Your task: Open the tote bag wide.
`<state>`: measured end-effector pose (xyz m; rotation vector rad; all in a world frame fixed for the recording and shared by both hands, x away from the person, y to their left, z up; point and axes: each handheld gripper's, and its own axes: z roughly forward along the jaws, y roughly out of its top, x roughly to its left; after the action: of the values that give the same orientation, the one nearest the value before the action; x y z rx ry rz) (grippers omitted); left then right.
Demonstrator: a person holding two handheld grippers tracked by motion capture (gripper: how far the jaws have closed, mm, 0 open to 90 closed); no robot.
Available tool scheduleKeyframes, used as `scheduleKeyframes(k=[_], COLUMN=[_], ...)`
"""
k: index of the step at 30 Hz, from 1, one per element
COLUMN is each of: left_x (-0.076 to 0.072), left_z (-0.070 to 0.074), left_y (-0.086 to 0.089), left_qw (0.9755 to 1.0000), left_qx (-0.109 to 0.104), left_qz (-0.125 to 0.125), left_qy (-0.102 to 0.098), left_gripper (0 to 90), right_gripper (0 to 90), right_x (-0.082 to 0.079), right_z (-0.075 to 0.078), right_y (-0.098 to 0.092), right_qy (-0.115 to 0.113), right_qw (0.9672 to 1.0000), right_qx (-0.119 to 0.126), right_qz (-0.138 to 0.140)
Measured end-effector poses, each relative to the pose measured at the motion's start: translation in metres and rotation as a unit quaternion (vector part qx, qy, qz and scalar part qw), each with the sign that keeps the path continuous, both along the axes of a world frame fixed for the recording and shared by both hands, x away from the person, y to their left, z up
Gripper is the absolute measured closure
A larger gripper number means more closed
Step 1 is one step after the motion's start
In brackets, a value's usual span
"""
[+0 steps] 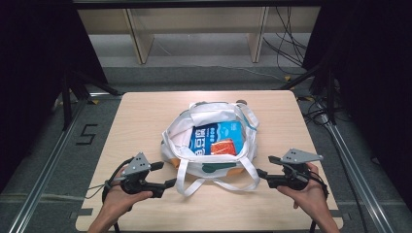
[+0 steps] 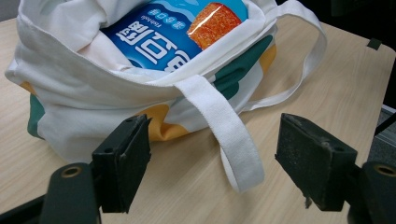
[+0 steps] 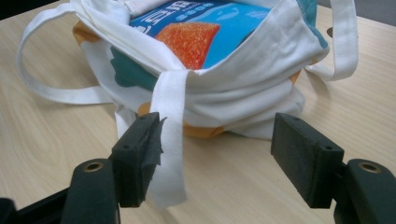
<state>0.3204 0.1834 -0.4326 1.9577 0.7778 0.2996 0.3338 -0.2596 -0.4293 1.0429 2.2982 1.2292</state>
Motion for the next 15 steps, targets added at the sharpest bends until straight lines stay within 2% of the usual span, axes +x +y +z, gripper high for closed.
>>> scheduleKeyframes(k=[1,2,3,4,5,7,8,9,10,11,12,15], left_x=[-0.001,-0.002,-0.002,-0.003,-0.003,-0.004,-0.005,-0.005,-0.005,-0.006,-0.008,-0.009], left_z=[-0.001,-0.001,-0.002,-0.002,-0.003,-0.005,-0.006,-0.008,-0.008,-0.01,-0.012,-0.017], left_y=[0.0,0.0,0.0,0.001,0.001,0.002,0.001,0.002,0.003,0.002,0.001,0.001], left_qw=[1.0,1.0,1.0,1.0,1.0,1.0,1.0,1.0,1.0,1.0,0.9999,0.9999], left_qx=[-0.001,0.001,-0.003,0.001,-0.002,-0.001,-0.001,-0.004,0.002,-0.001,-0.004,-0.004], left_qz=[0.002,0.003,0.004,0.005,0.002,0.002,0.007,0.002,-0.001,0.0,0.008,0.004], left_qy=[0.002,0.005,0.002,0.006,0.002,0.004,0.004,0.003,0.001,0.0,0.009,0.014], left_gripper=[25.3,25.3,25.3,25.2,25.2,25.1,25.1,25.1,25.0,25.0,25.0,24.8], right_gripper=[34.4,34.4,34.4,34.4,34.4,34.4,34.4,34.4,34.4,34.4,34.4,34.4], right_x=[0.001,-0.001,-0.003,-0.004,-0.004,-0.008,-0.007,-0.009,-0.01,-0.011,-0.012,-0.014], right_z=[0.0,-0.002,-0.002,-0.002,-0.004,-0.007,-0.007,-0.009,-0.01,-0.011,-0.012,-0.016], right_y=[-0.002,-0.001,-0.001,-0.001,-0.002,-0.002,-0.004,-0.003,-0.004,-0.004,-0.004,-0.005], right_qy=[-0.011,-0.003,-0.003,0.009,-0.002,0.006,-0.002,0.009,0.005,0.006,0.016,0.008], right_qw=[0.9999,1.0,1.0,1.0,1.0,1.0,1.0,0.9999,1.0,1.0,0.9998,1.0], right_qx=[-0.008,0.003,0.001,0.003,0.001,0.005,-0.003,0.005,0.003,0.003,0.006,0.001], right_qz=[0.005,0.004,-0.001,-0.001,-0.001,-0.003,0.004,0.0,-0.002,-0.004,-0.006,-0.004])
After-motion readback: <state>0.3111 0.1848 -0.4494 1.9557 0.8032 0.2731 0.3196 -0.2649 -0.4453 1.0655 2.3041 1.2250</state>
